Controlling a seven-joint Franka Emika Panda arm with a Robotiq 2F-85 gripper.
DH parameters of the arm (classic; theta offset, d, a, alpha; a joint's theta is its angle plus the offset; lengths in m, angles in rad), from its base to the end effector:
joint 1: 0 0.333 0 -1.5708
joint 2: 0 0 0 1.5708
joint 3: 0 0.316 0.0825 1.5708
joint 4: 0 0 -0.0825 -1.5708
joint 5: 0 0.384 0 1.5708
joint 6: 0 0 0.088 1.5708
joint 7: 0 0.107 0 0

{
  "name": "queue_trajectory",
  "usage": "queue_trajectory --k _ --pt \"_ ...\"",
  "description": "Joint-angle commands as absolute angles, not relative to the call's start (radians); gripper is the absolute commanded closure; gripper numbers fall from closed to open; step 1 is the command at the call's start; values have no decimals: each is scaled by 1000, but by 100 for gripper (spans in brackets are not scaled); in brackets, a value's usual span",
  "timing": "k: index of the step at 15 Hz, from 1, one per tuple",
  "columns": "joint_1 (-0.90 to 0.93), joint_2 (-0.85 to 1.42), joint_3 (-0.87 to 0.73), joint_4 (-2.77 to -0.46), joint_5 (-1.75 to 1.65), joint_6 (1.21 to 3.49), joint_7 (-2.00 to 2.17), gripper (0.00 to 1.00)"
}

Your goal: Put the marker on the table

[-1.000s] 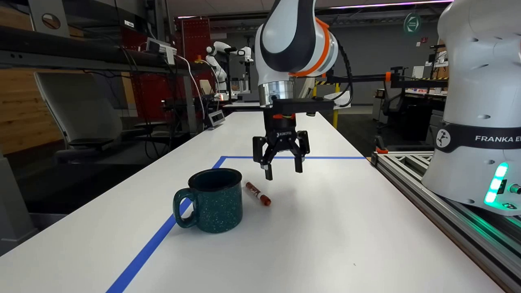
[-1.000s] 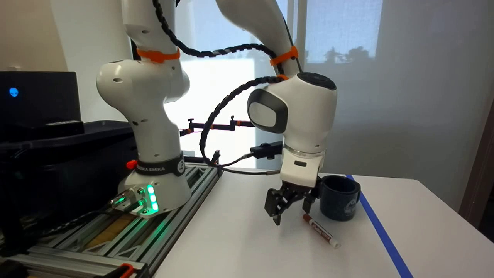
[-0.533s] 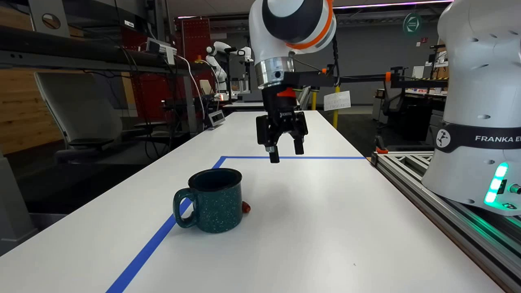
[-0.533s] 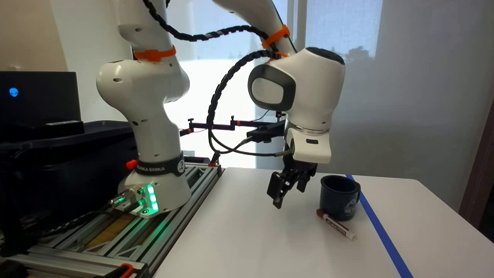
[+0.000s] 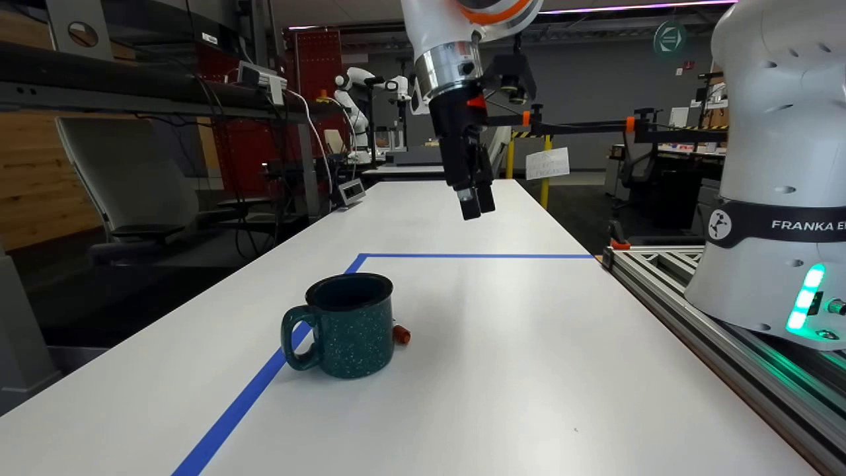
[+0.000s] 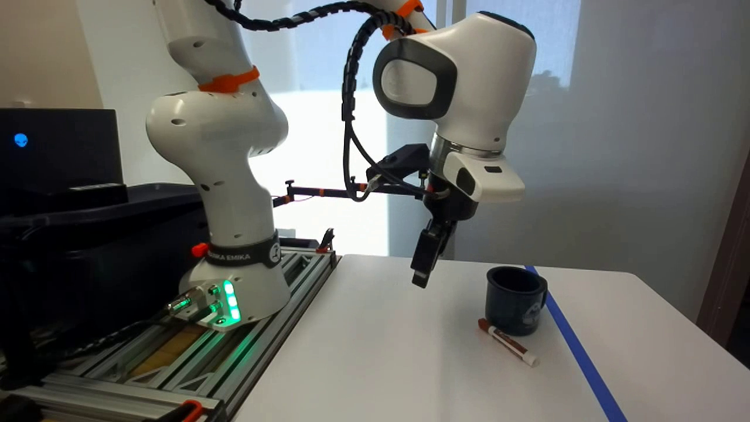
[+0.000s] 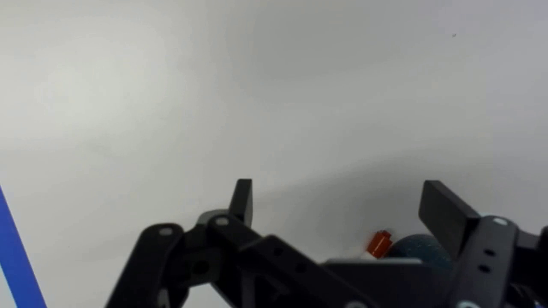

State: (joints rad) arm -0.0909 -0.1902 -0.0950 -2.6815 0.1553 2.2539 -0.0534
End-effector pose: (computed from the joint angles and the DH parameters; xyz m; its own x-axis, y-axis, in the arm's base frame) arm 0.3745 -0.0645 0.2785 0.9471 -0.2177 -0.2360 -0.2515 -0.9599 -0.1240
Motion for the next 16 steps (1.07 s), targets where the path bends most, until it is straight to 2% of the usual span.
queue_trajectory --k 1,16 --pt "-88 -198 -102 -2679 155 2248 -61 0" --pt "-88 -182 -101 -2680 155 2250 -60 0"
